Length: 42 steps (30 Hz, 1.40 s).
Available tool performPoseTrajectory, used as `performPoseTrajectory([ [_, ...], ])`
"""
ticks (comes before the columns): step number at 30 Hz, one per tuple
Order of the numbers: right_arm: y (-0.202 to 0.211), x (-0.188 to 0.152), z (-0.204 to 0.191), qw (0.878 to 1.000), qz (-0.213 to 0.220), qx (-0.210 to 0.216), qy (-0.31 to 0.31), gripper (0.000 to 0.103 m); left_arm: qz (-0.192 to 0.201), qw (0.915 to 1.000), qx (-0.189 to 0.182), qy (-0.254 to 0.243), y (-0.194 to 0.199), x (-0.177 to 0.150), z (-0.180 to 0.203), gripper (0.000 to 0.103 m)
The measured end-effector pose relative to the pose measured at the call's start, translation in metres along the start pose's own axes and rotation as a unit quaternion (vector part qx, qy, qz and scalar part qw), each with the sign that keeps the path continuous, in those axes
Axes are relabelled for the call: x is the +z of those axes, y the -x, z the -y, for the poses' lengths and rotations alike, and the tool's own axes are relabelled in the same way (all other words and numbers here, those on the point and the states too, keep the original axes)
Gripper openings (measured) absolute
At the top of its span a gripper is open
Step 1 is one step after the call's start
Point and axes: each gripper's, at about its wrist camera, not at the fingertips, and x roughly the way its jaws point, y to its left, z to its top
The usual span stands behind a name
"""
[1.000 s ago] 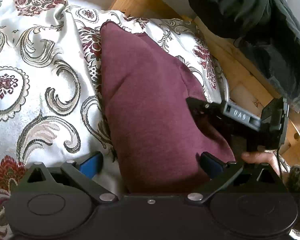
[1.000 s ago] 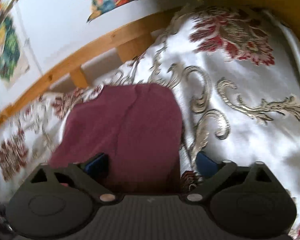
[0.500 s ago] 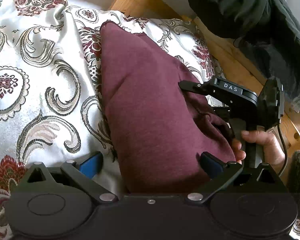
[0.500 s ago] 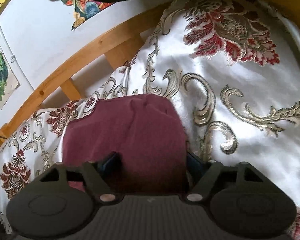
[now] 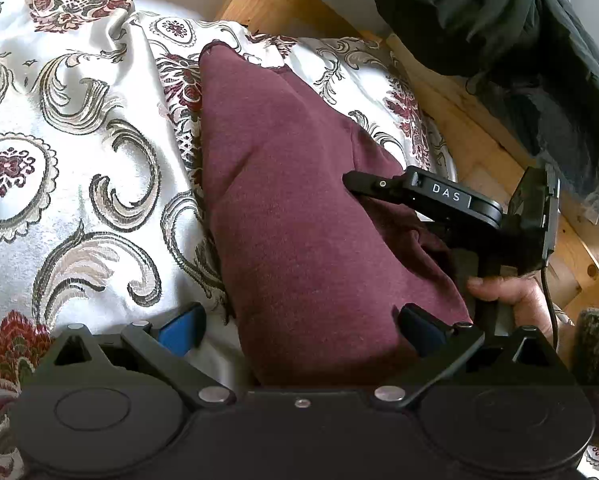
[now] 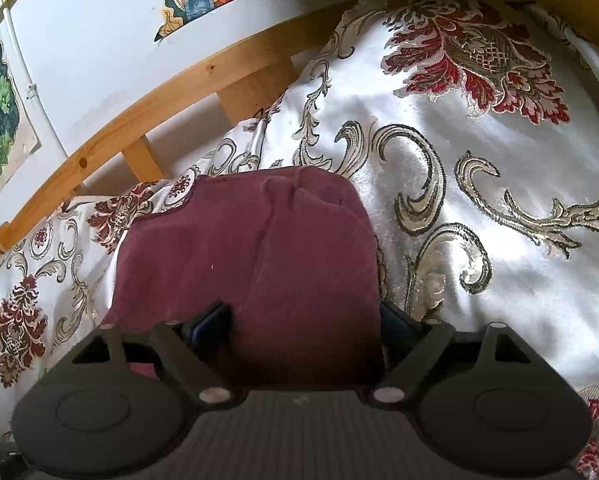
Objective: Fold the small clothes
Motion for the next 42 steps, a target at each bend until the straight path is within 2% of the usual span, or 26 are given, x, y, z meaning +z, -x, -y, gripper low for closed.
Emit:
performPoseTrajectory([
  [7, -0.001, -0.001, -0.001, 1.0, -0.001, 0.002, 0.002, 0.086, 0.001, 1.0, 0.0, 0.002, 0.0, -0.001, 0.0, 0.102],
  [13, -0.006, 0.013, 0.0, 0.999, -0.018, 0.001, -0.027, 0.088, 0.014, 0.9992, -0.015, 0.035, 0.005, 0.005, -0.007, 0.102],
  [18, -0.013, 0.024, -0.006, 1.0, -0.022, 0.007, -0.008, 0.076, 0.055, 0.9961, -0.042, 0.054, 0.014, 0.013, -0.016, 0.099],
  [25, -0.01, 0.023, -0.009, 1.0, -0.014, 0.012, -0.004, 0.056, 0.026, 0.9957, -0.056, 0.069, 0.002, 0.02, -0.024, 0.081],
  [30, -0.005, 0.029, -0.019, 1.0, -0.02, -0.001, 0.016, 0.03, 0.009, 0.9946, -0.057, 0.087, -0.002, 0.02, -0.028, 0.071],
  [34, 0.002, 0.029, -0.03, 0.999, -0.012, -0.008, 0.034, 0.024, 0.014, 0.9959, -0.054, 0.072, 0.004, 0.024, -0.022, 0.053],
  [38, 0.017, 0.033, -0.043, 1.0, 0.01, 0.005, 0.027, 0.022, 0.028, 0.9978, -0.047, 0.037, 0.013, 0.031, -0.008, 0.049],
  [42, 0.031, 0.043, -0.068, 0.997, 0.034, 0.023, 0.058, 0.022, 0.056, 0.9976, -0.039, 0.006, 0.031, 0.041, 0.003, 0.048],
])
